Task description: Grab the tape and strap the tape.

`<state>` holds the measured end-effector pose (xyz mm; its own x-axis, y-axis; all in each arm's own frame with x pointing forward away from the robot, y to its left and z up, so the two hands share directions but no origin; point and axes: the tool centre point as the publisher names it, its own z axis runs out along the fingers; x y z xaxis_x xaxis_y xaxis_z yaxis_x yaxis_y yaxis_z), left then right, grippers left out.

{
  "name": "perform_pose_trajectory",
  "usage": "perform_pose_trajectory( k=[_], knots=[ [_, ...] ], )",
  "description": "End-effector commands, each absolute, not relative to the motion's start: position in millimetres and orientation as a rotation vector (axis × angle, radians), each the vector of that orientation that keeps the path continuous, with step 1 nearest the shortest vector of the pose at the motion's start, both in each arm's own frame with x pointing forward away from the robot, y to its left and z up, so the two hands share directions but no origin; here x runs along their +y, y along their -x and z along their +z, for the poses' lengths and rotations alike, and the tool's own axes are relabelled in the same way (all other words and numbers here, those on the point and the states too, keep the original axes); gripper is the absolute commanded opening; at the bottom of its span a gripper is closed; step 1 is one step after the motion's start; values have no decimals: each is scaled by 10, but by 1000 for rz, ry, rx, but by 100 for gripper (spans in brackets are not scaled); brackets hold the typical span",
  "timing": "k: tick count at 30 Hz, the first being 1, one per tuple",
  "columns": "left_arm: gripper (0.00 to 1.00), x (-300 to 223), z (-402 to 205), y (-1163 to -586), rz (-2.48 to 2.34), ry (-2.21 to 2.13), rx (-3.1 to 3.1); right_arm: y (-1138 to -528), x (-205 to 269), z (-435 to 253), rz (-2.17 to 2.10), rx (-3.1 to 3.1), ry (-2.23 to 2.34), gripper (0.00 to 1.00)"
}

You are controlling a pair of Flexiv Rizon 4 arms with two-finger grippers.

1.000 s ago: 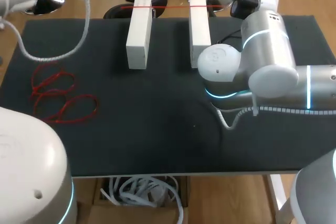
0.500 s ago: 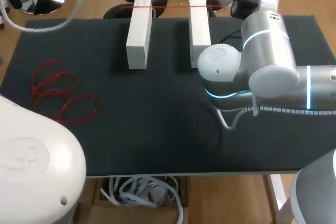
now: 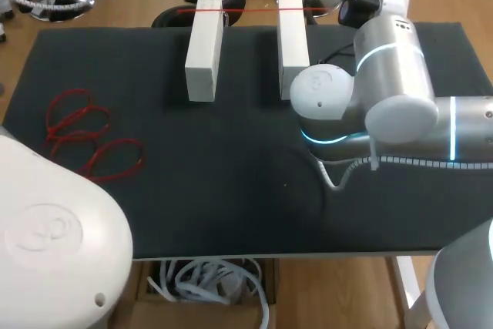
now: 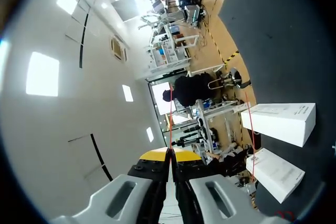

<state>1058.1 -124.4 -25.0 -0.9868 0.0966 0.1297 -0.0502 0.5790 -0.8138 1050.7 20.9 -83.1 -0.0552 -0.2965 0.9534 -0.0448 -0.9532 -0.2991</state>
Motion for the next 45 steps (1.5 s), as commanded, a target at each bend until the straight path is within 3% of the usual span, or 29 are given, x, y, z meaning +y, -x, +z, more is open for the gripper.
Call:
perform_pose_trajectory(
  k=[1,12,45],
  knots=[
    [0,-1310,-168,-10384,1191,43,-2816,-10508,198,-809,-2124,369,2036,0],
    [0,-1436,-118,-10160,1042,-88,-2949,-10508,198,-809,-2124,369,2036,0],
    [0,-1491,-93,-9965,941,124,-2964,-10508,198,-809,-2124,369,2036,0]
  ],
)
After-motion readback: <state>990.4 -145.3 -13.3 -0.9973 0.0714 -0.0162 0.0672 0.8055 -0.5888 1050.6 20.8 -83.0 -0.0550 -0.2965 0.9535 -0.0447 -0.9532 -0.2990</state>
